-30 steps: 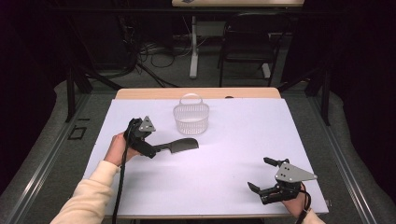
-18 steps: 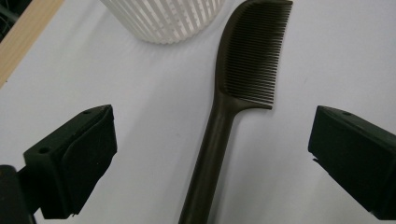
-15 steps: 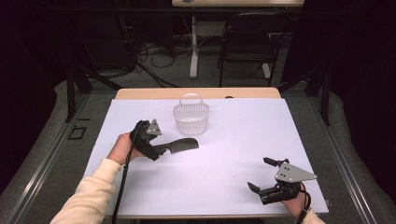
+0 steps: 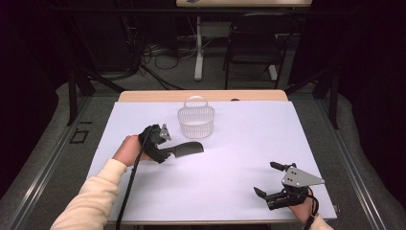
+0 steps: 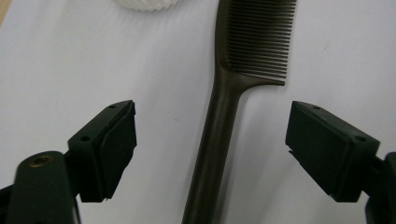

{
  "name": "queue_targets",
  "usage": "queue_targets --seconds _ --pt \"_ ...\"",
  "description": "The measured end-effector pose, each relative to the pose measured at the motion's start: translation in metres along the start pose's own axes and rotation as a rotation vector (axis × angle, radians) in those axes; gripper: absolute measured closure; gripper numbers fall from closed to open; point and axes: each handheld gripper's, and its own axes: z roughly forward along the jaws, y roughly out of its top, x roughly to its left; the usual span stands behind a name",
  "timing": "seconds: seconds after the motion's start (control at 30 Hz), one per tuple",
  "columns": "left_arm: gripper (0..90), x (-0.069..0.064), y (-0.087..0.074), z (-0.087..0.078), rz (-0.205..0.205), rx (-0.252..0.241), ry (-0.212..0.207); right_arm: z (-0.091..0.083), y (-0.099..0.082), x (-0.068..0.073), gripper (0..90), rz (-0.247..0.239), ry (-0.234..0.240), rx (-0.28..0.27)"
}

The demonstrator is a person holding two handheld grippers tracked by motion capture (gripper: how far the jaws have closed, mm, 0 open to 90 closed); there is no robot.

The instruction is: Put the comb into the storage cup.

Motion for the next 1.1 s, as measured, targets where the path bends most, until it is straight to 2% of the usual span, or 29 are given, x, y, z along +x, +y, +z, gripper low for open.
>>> queue_targets --seconds 0.23,0.33,0.47,0.7,0.8,1.1 --pt "26.2 0.002 0.006 0.004 0.030 0.049 -0.002 0.000 0.000 0.000 0.0 0.001 -0.003 -0.002" --pt "33.4 0.003 0.009 0.007 0.043 0.072 -0.007 0.000 0.000 0.000 0.0 0.001 -0.001 -0.002" --pt "42.0 0.003 0.014 0.011 0.049 0.113 -0.034 0.000 -0.001 0.000 0.0 0.003 -0.002 0.000" --pt "53.6 0.005 0.023 0.017 0.107 0.175 -0.079 0.001 -0.001 0.000 0.0 0.005 0.001 -0.001" --pt "56.9 0.006 0.026 0.019 0.127 0.192 -0.105 0.000 -0.001 0.000 0.0 0.004 0.001 0.000" --pt "61.3 0.008 0.032 0.027 0.165 0.233 -0.126 0.000 -0.001 -0.001 0.0 0.004 -0.006 0.001"
